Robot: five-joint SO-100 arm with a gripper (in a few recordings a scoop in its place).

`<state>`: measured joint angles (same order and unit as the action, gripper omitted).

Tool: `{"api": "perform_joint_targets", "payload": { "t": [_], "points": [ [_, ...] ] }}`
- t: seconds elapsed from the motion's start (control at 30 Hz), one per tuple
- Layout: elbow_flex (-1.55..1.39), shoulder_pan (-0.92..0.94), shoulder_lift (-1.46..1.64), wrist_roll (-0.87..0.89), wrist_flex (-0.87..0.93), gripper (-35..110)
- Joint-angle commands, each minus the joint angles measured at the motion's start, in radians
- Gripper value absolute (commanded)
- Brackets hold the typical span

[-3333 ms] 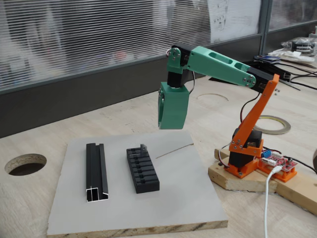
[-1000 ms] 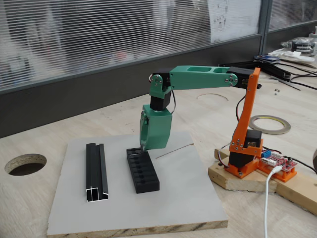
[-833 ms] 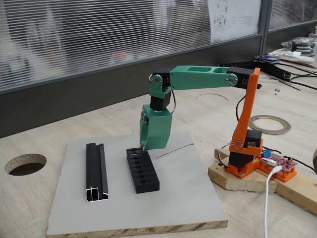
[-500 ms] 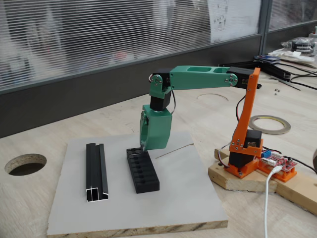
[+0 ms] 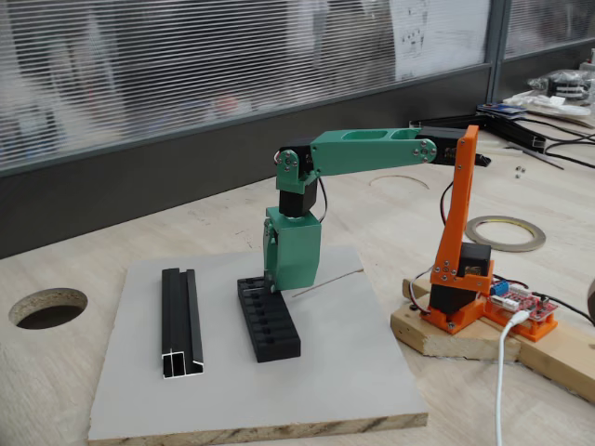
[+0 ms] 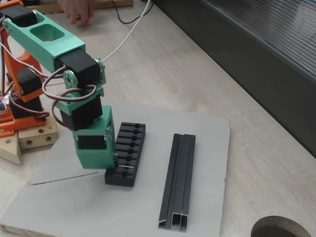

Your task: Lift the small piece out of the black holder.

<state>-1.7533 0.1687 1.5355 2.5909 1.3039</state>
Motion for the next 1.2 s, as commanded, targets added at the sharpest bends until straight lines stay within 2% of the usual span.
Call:
{"api": "perform_joint_targets", "payload": {
  "t": [0.0, 1.17],
  "points": [
    [0.014, 0.009, 0.017, 0.003, 0.003, 25],
    [0.011, 0.0, 0.084, 0.003, 0.003, 25]
  ]
}}
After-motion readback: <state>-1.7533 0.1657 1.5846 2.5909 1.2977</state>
